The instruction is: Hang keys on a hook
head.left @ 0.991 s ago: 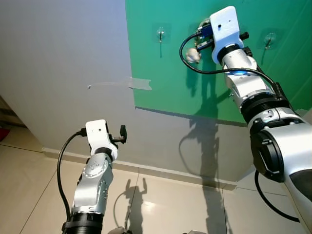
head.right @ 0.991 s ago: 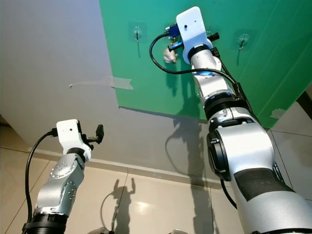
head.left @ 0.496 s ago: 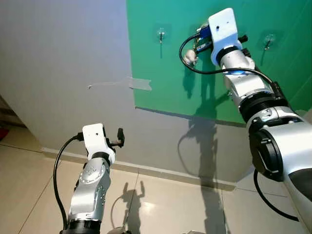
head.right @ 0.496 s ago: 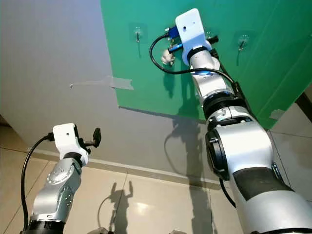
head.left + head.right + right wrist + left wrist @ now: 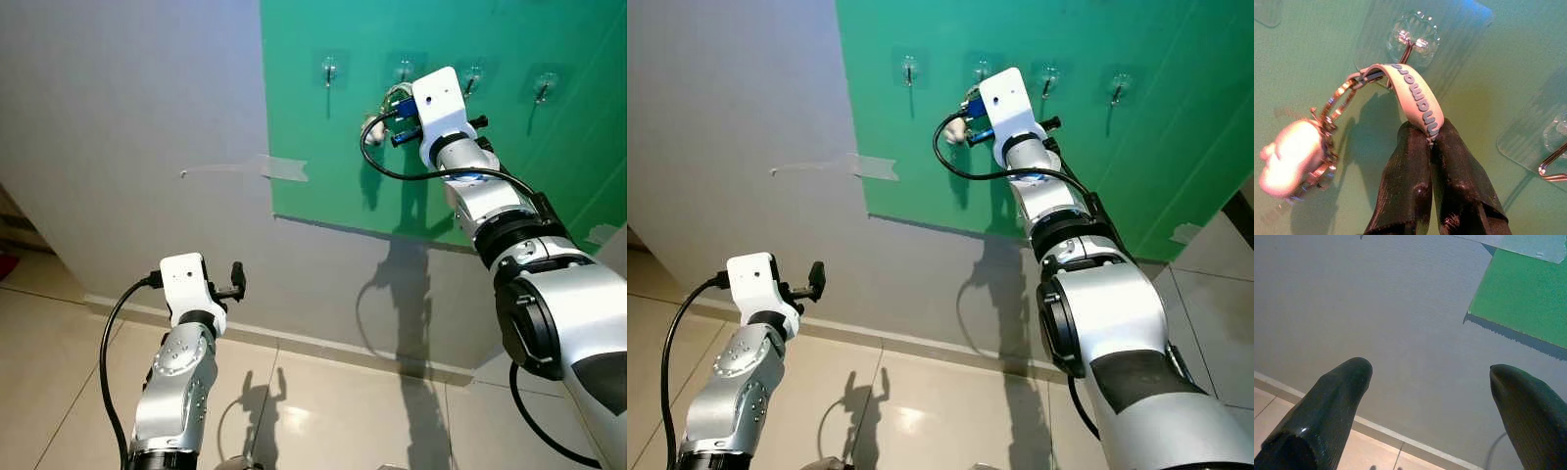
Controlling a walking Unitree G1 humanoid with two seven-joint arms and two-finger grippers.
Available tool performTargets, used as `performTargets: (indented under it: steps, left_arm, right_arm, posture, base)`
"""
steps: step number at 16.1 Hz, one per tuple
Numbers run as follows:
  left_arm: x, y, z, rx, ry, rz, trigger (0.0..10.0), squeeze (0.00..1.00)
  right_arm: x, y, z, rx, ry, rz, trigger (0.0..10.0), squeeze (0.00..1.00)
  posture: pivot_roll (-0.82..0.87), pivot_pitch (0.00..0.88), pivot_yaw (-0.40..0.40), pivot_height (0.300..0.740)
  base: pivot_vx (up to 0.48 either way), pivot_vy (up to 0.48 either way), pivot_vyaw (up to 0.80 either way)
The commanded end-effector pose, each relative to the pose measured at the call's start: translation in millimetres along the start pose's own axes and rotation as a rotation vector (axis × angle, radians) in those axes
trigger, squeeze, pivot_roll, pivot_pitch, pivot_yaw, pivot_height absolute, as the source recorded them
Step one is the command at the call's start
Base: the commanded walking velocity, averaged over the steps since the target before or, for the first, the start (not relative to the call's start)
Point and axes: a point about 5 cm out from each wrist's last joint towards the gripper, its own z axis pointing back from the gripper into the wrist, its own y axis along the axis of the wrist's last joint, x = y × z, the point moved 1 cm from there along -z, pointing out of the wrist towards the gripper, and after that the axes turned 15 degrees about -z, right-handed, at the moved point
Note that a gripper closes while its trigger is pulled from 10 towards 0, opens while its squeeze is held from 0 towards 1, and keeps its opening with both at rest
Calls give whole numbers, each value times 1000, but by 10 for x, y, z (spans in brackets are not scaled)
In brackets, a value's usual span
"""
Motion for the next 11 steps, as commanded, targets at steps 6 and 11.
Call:
performTargets:
  steps: [6,11]
  left_arm:
    - [26,37,-30,-7,-1,-9,10000,0]
    - [54,24,-19,-8,-11,-5,10000,0]
  right_arm:
    - [63,176,-10,103,-27,97,10000,0]
    - [67,364,-26,188,-39,83,10000,0]
  posture:
    - [-26,0,-16,740]
    - [-35,0,-16,740]
  base:
    - [0,0,0]
    - [0,0,0]
